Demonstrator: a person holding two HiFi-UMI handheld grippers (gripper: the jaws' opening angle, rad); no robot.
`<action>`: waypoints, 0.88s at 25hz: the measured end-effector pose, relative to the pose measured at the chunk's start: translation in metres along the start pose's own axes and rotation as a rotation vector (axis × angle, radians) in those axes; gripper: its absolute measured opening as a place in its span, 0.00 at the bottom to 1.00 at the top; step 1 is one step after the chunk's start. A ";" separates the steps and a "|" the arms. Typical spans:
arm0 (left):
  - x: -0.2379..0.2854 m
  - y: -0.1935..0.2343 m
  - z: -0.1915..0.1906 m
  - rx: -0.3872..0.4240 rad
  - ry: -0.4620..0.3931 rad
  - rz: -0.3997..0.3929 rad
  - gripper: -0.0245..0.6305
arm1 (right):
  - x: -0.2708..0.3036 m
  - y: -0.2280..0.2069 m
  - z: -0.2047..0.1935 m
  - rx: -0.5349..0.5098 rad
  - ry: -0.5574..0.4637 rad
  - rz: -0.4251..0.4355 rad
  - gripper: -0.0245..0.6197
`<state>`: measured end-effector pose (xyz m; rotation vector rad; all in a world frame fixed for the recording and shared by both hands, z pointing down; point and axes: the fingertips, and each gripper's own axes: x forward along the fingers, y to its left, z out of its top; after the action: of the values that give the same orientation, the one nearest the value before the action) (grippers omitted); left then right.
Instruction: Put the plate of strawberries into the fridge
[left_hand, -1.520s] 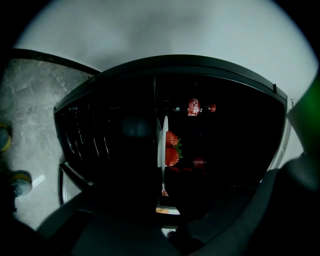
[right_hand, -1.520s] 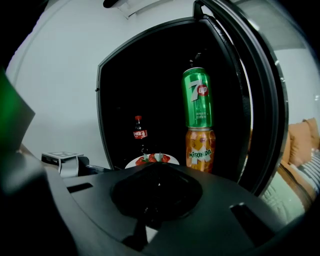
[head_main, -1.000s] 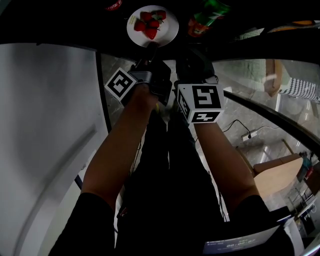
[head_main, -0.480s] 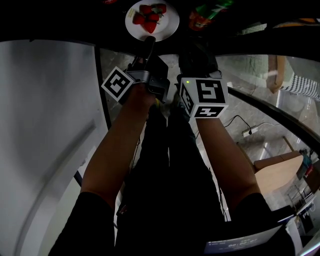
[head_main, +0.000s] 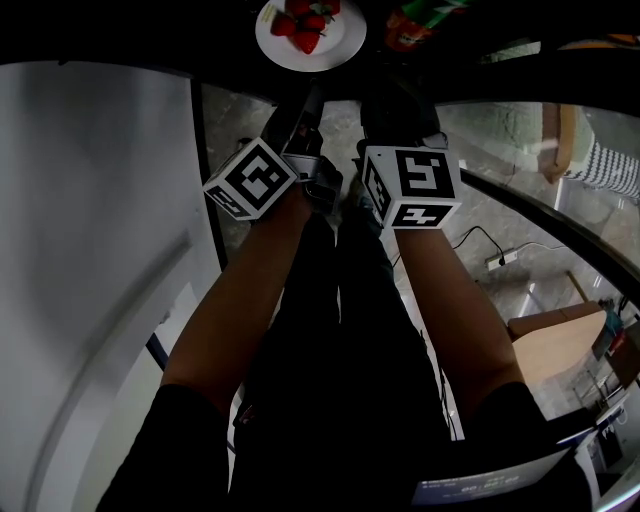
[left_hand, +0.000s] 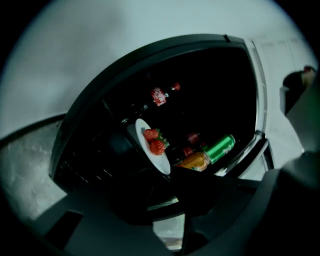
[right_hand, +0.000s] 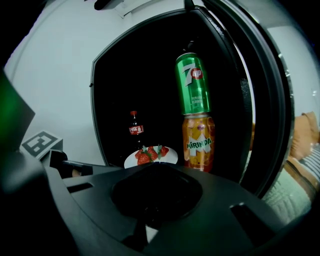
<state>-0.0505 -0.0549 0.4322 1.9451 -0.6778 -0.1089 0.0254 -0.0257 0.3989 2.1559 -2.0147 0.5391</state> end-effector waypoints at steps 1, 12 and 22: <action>-0.001 -0.002 0.000 0.107 0.017 0.024 0.18 | 0.000 0.001 0.000 -0.003 0.000 0.002 0.05; -0.001 -0.015 0.007 0.899 0.057 0.211 0.16 | 0.007 0.003 -0.003 -0.007 0.009 0.016 0.05; 0.016 -0.013 0.011 0.920 0.059 0.207 0.16 | 0.013 0.003 -0.007 0.003 0.019 0.016 0.05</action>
<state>-0.0362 -0.0675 0.4195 2.7051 -0.9904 0.4659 0.0214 -0.0355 0.4094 2.1299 -2.0251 0.5632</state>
